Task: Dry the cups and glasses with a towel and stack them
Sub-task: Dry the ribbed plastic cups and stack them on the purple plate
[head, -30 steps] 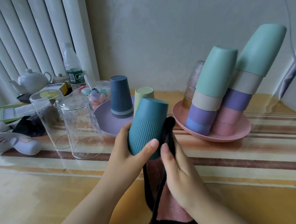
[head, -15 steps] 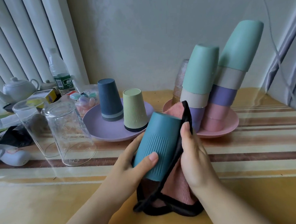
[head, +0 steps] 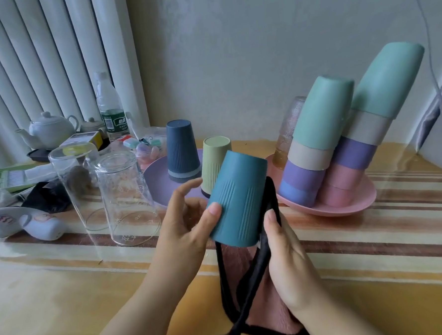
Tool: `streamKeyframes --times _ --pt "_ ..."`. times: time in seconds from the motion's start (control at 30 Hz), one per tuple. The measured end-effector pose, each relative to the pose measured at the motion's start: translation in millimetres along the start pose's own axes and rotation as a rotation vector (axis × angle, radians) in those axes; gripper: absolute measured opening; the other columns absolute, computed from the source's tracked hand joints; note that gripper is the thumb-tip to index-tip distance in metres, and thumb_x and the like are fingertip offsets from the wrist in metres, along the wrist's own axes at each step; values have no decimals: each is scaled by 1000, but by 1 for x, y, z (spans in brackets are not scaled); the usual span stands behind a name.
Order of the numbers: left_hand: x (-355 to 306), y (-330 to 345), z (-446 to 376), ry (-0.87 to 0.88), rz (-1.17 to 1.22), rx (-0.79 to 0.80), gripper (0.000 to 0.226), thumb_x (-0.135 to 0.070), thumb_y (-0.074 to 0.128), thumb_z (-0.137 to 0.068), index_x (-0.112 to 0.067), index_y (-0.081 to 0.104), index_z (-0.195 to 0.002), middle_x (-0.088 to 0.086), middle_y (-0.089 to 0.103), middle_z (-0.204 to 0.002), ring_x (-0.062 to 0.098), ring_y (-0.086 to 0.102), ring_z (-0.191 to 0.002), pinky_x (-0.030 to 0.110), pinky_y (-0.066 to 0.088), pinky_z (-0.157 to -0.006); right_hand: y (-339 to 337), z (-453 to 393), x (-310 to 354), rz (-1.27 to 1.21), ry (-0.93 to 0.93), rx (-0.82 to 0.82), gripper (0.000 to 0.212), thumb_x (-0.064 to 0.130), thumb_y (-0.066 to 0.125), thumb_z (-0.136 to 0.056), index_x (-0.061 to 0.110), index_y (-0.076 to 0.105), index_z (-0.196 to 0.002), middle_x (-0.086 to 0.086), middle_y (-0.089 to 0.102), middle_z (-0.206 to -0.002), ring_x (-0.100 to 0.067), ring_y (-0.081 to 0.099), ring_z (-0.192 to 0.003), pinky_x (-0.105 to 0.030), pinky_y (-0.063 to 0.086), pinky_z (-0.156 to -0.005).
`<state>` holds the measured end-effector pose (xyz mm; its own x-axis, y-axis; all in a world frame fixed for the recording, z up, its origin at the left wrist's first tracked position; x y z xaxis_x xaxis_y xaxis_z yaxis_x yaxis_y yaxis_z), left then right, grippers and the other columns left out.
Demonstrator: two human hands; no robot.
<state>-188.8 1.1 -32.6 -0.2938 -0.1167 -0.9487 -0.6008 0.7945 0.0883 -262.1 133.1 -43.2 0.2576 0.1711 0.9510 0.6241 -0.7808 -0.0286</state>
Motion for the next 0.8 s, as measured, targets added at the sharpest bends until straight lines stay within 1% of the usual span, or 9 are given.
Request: streamKeyframes --times 0.07,0.17,0.23,0.3,0.37,0.5,0.57,0.67,0.8 --pt "-2 -2 0 61 -63 -34 27 -43 60 -89 -29 58 -112 -3 69 -89 9 66 -82 21 52 -66 -1 -1 3 -15 -17 -13 49 44 37 -86 38 40 -135 39 41 -133 22 31 -126 4 24 -97" --pt "-3 1 5 80 -170 -9 48 -56 51 -84 -26 58 -121 -17 69 -105 1 64 -99 12 49 -75 7 0 5 54 -48 40 46 41 41 -90 46 35 -135 43 38 -135 18 27 -131 -7 22 -109" --pt "-2 3 7 61 -242 6 62 -63 56 -70 -35 52 -125 -27 64 -110 -4 61 -104 16 49 -82 11 2 0 209 -69 53 50 55 38 -89 53 29 -138 39 33 -141 12 23 -136 -24 21 -116" --pt "1 4 7 40 -293 23 66 -65 62 -64 -41 49 -124 -29 62 -108 -4 61 -103 28 53 -85 12 4 -7 353 -50 31 57 71 28 -83 61 19 -138 37 26 -146 8 19 -139 -34 20 -117" --pt "5 7 7 20 -329 56 66 -67 61 -64 -41 49 -124 -28 63 -105 -4 62 -99 27 53 -84 11 5 -5 350 -45 21 58 74 25 -81 60 21 -137 39 27 -143 11 20 -138 -31 20 -117" --pt "12 24 14 -19 -367 224 60 -61 64 -72 -37 50 -125 -27 64 -107 -7 61 -100 11 46 -78 -4 -2 12 86 -64 -70 45 44 33 -90 49 24 -134 48 31 -131 27 24 -125 2 20 -99" --pt "14 32 18 -38 -362 300 61 -63 63 -71 -38 50 -124 -27 64 -110 -7 61 -102 10 47 -80 -17 -6 19 46 -62 -138 44 42 32 -89 47 23 -131 44 30 -129 35 23 -117 9 18 -92" --pt "12 38 23 -76 -290 369 56 -62 60 -69 -38 53 -120 -20 67 -109 -2 63 -101 13 49 -81 -30 -9 21 -2 -41 -194 37 52 31 -92 49 29 -128 40 33 -130 35 26 -115 7 22 -95" --pt "9 38 24 -156 -18 345 40 -38 63 -80 -32 58 -119 -13 71 -111 3 66 -103 12 50 -78 -18 -6 10 -42 1 -105 52 53 28 -86 36 44 -133 30 44 -136 18 35 -127 -13 27 -111"
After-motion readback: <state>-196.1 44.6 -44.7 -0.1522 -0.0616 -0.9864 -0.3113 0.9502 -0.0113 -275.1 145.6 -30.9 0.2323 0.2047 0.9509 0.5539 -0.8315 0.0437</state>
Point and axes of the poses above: each hand's wrist, its own z-axis away from the middle knuckle, its own y-axis out of the palm, x = y × z, the point moved 7 cm from there along -z, towards the middle knuckle
